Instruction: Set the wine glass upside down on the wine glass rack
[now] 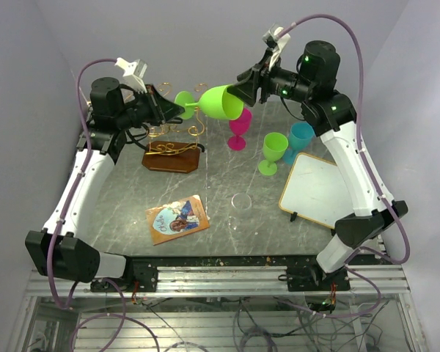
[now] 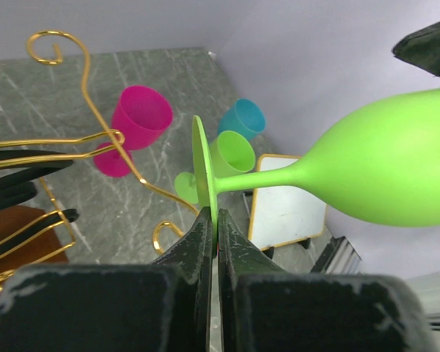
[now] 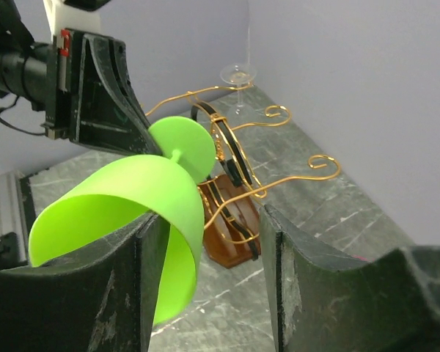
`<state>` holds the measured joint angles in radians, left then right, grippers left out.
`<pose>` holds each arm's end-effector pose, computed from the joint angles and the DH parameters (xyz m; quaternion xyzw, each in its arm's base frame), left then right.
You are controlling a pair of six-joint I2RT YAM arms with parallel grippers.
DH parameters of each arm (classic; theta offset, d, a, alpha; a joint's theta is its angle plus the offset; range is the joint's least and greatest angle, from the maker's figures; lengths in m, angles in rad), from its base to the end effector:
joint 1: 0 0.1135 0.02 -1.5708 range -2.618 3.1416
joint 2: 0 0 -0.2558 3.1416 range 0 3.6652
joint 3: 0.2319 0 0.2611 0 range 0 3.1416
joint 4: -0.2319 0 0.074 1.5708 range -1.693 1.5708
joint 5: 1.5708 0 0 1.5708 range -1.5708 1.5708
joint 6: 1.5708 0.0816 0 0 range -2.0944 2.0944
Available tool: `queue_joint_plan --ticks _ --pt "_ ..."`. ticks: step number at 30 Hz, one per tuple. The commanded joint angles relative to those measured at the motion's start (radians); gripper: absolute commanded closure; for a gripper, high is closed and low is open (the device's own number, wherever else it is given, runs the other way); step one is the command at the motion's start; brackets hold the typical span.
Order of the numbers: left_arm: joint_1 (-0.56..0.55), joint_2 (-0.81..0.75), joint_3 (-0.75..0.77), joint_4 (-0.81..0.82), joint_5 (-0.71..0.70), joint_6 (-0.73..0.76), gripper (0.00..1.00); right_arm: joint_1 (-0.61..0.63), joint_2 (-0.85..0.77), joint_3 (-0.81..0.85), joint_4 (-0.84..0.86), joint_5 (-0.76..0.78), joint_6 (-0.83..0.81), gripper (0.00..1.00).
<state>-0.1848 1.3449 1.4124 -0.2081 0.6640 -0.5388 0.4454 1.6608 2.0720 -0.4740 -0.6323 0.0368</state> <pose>0.3339 -0.1136 0.4204 0.0847 0.7403 -0.4496 0.4926 0.3325 0.2122 0.5161 -0.3490 0.6352 0.3754 0.5777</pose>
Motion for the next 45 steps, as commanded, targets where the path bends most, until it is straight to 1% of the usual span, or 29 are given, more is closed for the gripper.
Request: queue_joint_plan --ticks 1,8,12,15,18,24,27,30,32,34,40,45 --pt "0.057 -0.030 0.029 -0.022 -0.009 0.030 0.93 -0.001 -0.054 -0.012 -0.021 0.037 -0.069 0.47" --pt "0.161 -0.059 0.046 -0.042 -0.006 0.023 0.93 -0.003 -0.100 -0.036 -0.075 0.039 -0.156 0.43" --pt "0.208 -0.077 0.090 -0.106 -0.060 0.103 0.93 -0.007 -0.128 -0.049 -0.105 0.046 -0.202 0.43" --pt "0.225 -0.092 0.142 -0.201 -0.136 0.226 0.93 -0.022 -0.154 -0.082 -0.118 0.053 -0.230 0.42" --pt "0.244 -0.108 0.210 -0.286 -0.177 0.380 0.93 -0.056 -0.186 -0.154 -0.112 0.020 -0.232 0.41" --pt "0.260 -0.129 0.368 -0.516 -0.325 0.763 0.93 -0.084 -0.231 -0.250 -0.110 -0.016 -0.261 0.40" --pt "0.260 -0.136 0.418 -0.607 -0.344 0.885 0.93 -0.094 -0.241 -0.272 -0.109 -0.022 -0.270 0.36" --pt "0.260 -0.139 0.457 -0.703 -0.306 0.990 0.93 -0.098 -0.249 -0.288 -0.108 -0.024 -0.271 0.30" --pt "0.259 -0.141 0.483 -0.774 -0.284 1.060 0.93 -0.101 -0.257 -0.302 -0.106 -0.023 -0.276 0.28" --pt "0.259 -0.139 0.515 -0.840 -0.286 1.120 0.93 -0.104 -0.263 -0.309 -0.107 -0.019 -0.280 0.25" --pt "0.260 -0.129 0.593 -0.986 -0.432 1.298 0.93 -0.121 -0.271 -0.315 -0.103 -0.031 -0.274 0.21" --pt "0.260 -0.144 0.554 -1.025 -0.588 1.391 0.93 -0.131 -0.264 -0.322 -0.099 -0.051 -0.274 0.20"
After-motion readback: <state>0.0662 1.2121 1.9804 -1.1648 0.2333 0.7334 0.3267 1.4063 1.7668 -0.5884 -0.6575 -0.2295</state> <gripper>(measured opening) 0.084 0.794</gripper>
